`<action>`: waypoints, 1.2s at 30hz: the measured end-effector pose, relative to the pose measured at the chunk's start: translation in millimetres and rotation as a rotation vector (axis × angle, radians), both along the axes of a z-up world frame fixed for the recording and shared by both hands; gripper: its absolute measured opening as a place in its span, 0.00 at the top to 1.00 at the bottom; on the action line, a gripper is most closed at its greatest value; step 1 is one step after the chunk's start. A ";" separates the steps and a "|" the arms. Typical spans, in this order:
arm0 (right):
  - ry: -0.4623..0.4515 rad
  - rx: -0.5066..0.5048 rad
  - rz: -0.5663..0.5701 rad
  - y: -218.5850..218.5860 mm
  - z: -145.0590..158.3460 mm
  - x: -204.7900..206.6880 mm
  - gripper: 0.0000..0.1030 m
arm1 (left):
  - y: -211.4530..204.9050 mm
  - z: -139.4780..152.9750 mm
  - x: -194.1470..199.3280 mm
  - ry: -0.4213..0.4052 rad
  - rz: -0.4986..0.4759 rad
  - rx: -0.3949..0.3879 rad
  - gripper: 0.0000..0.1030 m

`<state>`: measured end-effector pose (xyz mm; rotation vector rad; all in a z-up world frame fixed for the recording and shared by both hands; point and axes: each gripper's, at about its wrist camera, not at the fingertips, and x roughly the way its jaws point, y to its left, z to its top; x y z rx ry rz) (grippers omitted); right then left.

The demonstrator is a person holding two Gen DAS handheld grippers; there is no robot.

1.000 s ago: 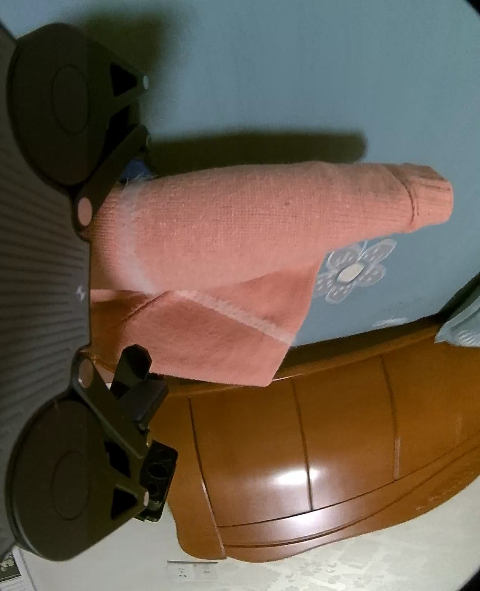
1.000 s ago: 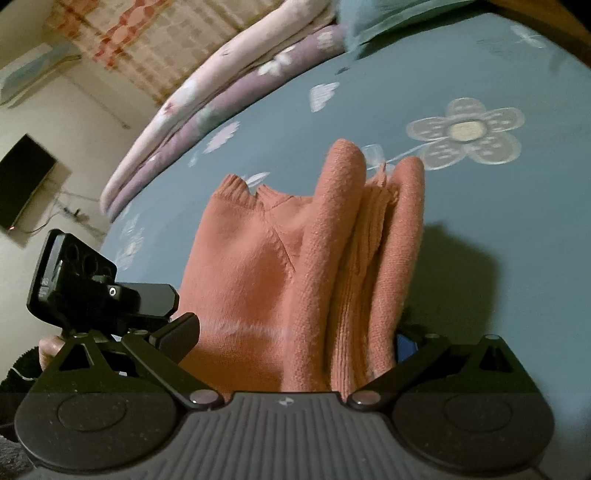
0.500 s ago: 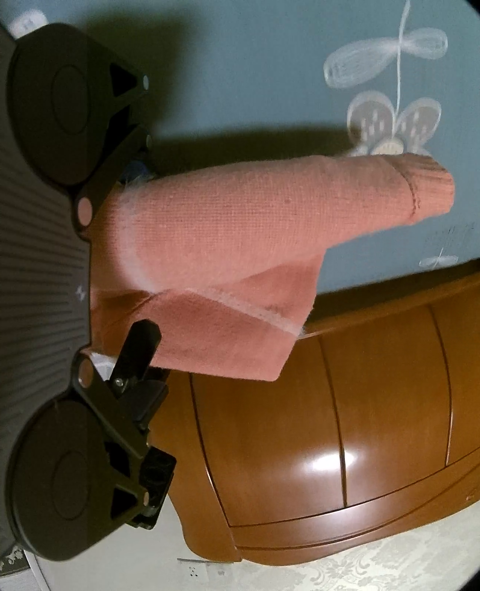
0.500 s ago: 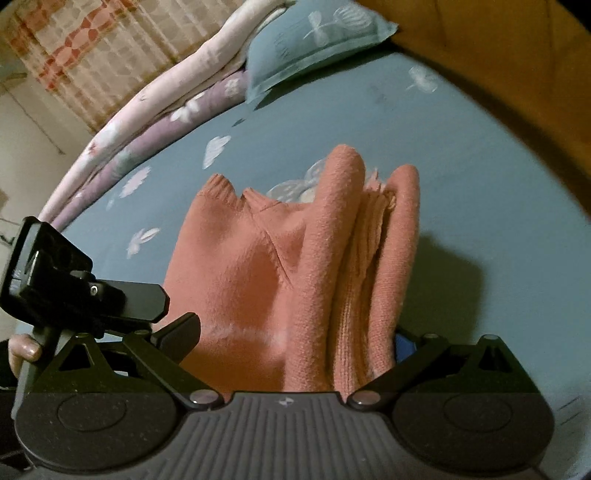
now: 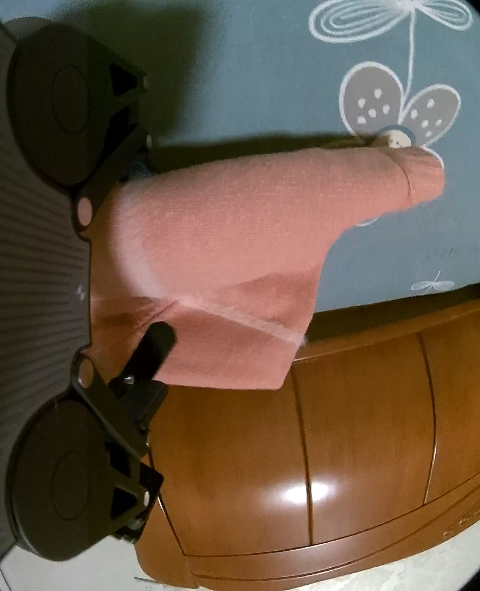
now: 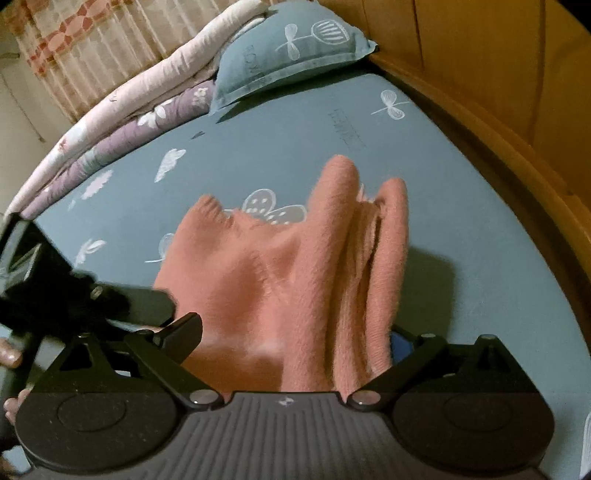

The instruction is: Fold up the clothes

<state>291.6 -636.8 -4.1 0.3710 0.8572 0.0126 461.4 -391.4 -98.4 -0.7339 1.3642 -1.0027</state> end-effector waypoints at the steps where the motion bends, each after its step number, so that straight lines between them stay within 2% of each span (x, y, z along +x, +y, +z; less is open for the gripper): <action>1: -0.004 -0.006 -0.011 -1.4 -1.6 0.9 0.02 | 3.4 -0.7 -0.1 0.005 -0.007 -0.002 0.02; 5: -0.004 -0.026 -0.054 -9.7 -6.2 0.8 0.02 | -3.1 2.3 0.0 -0.008 -0.038 0.004 0.02; 7: -0.007 -0.072 -0.081 -12.6 -3.9 -3.5 0.02 | 0.7 4.1 -1.8 -0.021 -0.057 0.010 0.02; 10: -0.025 -0.159 -0.144 -15.0 4.6 -17.5 0.03 | 16.6 13.2 -0.8 -0.119 -0.095 0.074 0.02; 12: -0.062 -0.206 -0.208 -15.9 17.3 -36.3 0.03 | 39.0 28.6 0.6 -0.232 -0.091 0.113 0.02; 15: -0.157 -0.186 -0.183 -3.8 32.4 -61.8 0.19 | 54.6 51.5 6.3 -0.352 -0.065 0.137 0.02; 16: -0.175 -0.192 -0.156 4.8 33.7 -66.6 0.23 | 57.2 57.2 8.3 -0.371 -0.059 0.131 0.02; 17: -0.172 -0.218 -0.127 14.9 30.1 -67.8 0.31 | 57.5 62.2 9.8 -0.381 -0.056 0.124 0.02; 18: -0.162 -0.249 -0.099 25.2 24.9 -67.7 0.39 | 55.2 65.6 9.5 -0.390 -0.061 0.119 0.02; 20: -0.090 -0.326 -0.076 35.0 1.7 -60.3 0.48 | 49.8 69.9 7.1 -0.405 -0.072 0.111 0.02; 21: -0.040 -0.375 -0.077 36.8 -14.3 -54.9 0.60 | 45.2 70.6 4.3 -0.420 -0.085 0.119 0.02; 22: -0.013 -0.414 -0.072 36.9 -27.7 -52.0 0.63 | 40.5 71.3 1.4 -0.434 -0.099 0.127 0.02; 23: -0.034 -0.410 -0.078 34.7 -34.0 -53.6 0.63 | 35.8 72.0 -1.5 -0.449 -0.113 0.136 0.02; 26: -0.073 -0.320 -0.146 30.2 -23.7 -62.6 0.63 | 24.4 80.1 -12.5 -0.530 -0.154 0.145 0.02; 30: -0.128 -0.346 -0.133 51.3 -7.4 -86.4 0.60 | -9.9 94.0 -27.6 -0.651 -0.218 0.122 0.02; 34: -0.078 -0.332 -0.187 49.5 -23.2 -110.4 0.60 | -32.4 94.4 -50.5 -0.769 -0.314 0.089 0.02; 35: -0.068 -0.321 -0.204 46.9 -30.7 -116.3 0.60 | -33.9 89.3 -58.6 -0.806 -0.337 0.104 0.02; 36: -0.060 -0.309 -0.223 44.0 -38.4 -121.9 0.62 | -43.0 80.0 -61.2 -0.824 -0.364 0.152 0.02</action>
